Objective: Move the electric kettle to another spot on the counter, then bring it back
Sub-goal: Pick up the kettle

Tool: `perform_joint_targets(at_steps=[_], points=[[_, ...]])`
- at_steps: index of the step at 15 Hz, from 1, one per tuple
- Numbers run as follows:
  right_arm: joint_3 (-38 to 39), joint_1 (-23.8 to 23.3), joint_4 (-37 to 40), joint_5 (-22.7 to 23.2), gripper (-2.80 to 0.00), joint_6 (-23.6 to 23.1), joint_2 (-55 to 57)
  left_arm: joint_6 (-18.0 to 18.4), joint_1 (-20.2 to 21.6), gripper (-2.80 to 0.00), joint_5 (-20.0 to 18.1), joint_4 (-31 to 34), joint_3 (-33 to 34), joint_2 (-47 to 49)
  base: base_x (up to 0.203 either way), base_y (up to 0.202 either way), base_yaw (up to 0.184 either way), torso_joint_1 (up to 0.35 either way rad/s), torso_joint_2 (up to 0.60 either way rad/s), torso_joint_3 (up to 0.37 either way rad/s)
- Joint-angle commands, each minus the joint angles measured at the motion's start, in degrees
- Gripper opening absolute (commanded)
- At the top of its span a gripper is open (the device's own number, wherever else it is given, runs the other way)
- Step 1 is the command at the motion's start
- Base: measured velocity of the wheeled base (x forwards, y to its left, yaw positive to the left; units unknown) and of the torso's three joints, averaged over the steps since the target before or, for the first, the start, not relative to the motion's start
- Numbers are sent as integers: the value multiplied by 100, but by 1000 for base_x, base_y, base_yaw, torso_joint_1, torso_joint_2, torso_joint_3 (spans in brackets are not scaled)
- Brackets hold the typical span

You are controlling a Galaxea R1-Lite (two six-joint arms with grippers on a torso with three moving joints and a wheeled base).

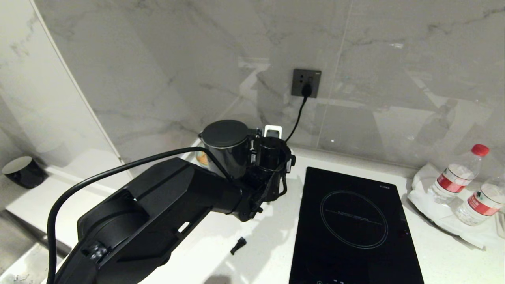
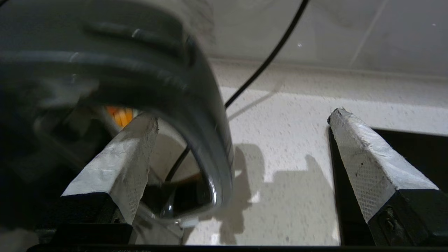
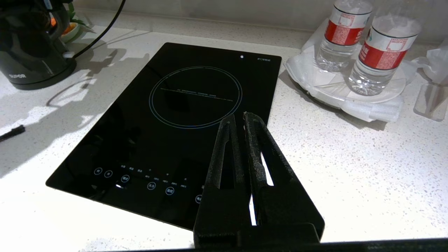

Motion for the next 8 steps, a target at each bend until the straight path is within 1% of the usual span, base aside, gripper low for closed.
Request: perform_joint_targets(at_steps=[1,2,5,8], points=[[0,0,0,0,-280,-1,5,-5,18,0,19,61,-287,151,0,0,0,0,0,0],[0,0,0,0,-280,-1,5,-5,19,0,18,142,-466,195,0,0,0,0,0,0],[0,0,0,0,-280,-1,5,4,50,0,12,228,-638,286,0,0,0,0,0,0],[0,0,0,0,-280,-1,5,4,165,0,36,245,-801,376,0,0,0,0,0,0]])
